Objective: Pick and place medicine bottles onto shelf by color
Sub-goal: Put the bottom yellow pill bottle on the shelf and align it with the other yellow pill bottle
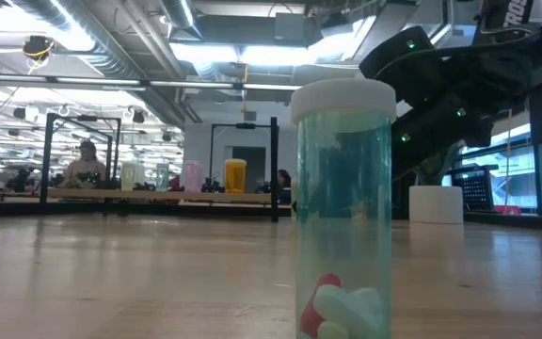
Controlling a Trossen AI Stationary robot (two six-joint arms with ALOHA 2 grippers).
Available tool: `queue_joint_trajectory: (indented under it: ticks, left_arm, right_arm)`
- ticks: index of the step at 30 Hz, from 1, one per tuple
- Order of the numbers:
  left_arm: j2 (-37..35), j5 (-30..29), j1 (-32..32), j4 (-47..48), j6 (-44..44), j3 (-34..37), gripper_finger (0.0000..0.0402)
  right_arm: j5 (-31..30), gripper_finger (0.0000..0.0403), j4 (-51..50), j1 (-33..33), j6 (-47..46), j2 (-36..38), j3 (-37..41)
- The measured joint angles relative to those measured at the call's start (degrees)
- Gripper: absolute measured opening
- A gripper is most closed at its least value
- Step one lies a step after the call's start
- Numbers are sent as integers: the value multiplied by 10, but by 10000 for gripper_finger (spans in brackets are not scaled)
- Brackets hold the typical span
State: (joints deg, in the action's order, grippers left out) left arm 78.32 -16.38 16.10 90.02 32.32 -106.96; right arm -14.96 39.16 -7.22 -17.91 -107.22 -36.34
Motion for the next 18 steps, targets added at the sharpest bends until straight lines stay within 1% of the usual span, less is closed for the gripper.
queue_joint_trajectory:
  ticks: [11,18]
  left_arm:
    - [0,0,0,0,0,0,209]
    - [0,0,0,0,0,0,209]
  right_arm:
    - [-4,140,3,0,0,0,-2]
    - [-4,121,-3,4,15,0,-30]
